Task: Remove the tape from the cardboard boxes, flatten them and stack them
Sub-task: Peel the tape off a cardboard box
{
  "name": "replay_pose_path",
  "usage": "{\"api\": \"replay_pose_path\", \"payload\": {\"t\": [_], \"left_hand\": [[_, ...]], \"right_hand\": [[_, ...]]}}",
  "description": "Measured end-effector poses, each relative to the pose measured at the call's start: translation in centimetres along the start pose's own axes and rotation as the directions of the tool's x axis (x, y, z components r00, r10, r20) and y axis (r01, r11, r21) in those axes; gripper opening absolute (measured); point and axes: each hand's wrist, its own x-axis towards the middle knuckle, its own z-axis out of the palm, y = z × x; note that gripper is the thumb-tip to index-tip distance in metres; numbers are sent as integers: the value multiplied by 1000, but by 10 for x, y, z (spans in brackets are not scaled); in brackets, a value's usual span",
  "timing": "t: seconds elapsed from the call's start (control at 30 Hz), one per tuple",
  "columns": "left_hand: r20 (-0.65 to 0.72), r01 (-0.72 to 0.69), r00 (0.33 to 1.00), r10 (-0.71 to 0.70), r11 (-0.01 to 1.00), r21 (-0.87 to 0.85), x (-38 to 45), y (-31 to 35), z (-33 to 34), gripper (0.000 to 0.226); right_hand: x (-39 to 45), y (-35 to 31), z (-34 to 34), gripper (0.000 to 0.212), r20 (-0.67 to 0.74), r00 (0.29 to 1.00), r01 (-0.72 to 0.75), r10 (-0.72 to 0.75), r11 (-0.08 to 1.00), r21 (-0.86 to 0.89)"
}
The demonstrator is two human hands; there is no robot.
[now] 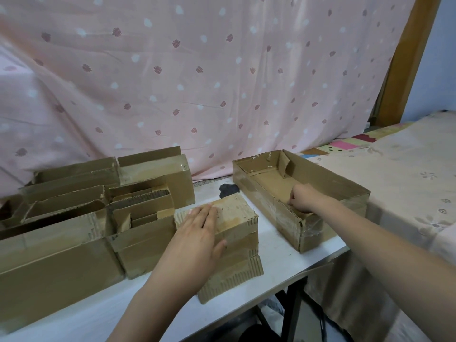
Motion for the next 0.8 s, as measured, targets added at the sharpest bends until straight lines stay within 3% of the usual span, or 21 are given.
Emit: {"api": "replay_pose_path", "payload": {"t": [0.07,0.2,0.3,0.6,0.8], "left_hand": [[2,1,1000,-1,1000,-20,0,-2,-2,73],[-5,-20,1000,20,1000,0,0,-5,-3,73],[-11,-28,1000,28,999,30,0,-6,-4,72],[-24,7,1000,-6,998,62,-9,-12,-8,68],[-22,32,999,-31,998,61,-12,-15,-12,63]], "right_hand": [[-1,0,0,8,-28,1000,7,-7,1000,-20],[-5,-4,-2,29,-58,997,46,-46,999,-6],[-4,-4,-3,21,-39,999,19,-20,1000,-16],[-11,-3,-6,24,-87,996,-3,6,1000,28],[-26,-12,-16,38,-138,988,-61,63,998,20]]}}
